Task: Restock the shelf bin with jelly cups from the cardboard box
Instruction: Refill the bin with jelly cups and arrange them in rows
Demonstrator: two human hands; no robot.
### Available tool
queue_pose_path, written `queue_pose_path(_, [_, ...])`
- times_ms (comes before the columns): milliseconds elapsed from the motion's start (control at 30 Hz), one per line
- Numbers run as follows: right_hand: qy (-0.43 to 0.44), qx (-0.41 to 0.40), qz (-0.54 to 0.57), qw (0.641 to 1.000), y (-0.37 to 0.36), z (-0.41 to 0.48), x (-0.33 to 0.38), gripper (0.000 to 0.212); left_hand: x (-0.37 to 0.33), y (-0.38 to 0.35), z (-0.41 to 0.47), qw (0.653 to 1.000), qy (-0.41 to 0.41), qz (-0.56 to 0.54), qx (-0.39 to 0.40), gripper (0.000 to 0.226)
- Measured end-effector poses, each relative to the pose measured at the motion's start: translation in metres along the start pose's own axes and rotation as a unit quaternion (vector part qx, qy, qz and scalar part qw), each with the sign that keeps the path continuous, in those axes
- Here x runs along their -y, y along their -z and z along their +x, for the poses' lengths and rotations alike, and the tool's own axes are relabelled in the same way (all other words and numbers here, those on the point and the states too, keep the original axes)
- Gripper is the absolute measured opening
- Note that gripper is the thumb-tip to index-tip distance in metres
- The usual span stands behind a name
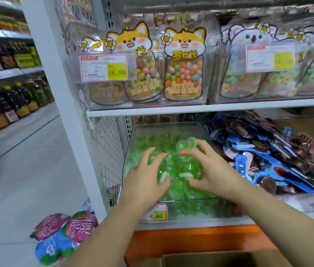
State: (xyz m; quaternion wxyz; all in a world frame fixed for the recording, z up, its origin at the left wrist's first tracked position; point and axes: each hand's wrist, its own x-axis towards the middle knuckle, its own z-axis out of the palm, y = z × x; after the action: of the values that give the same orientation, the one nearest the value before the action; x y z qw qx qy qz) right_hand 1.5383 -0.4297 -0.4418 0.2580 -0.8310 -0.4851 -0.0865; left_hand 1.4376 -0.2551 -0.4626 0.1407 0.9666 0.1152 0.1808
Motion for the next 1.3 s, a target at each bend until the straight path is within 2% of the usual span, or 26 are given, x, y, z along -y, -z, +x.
queue_pose_path(300, [-0.017,0.070,-0.067,0.995,0.000,0.002,0.005,0.060,0.001,-0.006,-0.001,1.000,-0.002,0.020,0.023,0.072])
queue_pose_path(433, [-0.023,0.069,-0.075,0.995,0.000,0.003,0.008,0.062,-0.001,-0.005,-0.001,0.999,-0.003,0.033,0.020,0.076])
queue_pose_path(600, [-0.039,0.057,-0.054,0.996,-0.004,0.005,0.009,0.076,0.005,-0.009,0.001,1.000,-0.001,0.022,0.011,0.084])
queue_pose_path(800, [-0.045,0.043,-0.029,0.998,-0.002,0.007,0.014,0.080,0.005,-0.007,0.002,1.000,-0.002,0.030,0.009,0.085])
queue_pose_path(967, [-0.069,0.036,-0.076,0.994,0.005,0.007,0.017,0.082,0.001,-0.004,-0.002,0.996,0.004,0.082,0.022,0.082])
queue_pose_path(1100, [-0.054,-0.010,-0.114,0.992,-0.002,0.008,0.015,0.089,0.000,-0.002,-0.004,0.996,-0.003,0.093,0.010,0.085])
queue_pose_path(1300, [-0.031,-0.121,-0.023,0.992,-0.013,0.006,0.008,0.069,-0.003,0.003,-0.009,0.996,-0.010,0.085,-0.003,0.086])
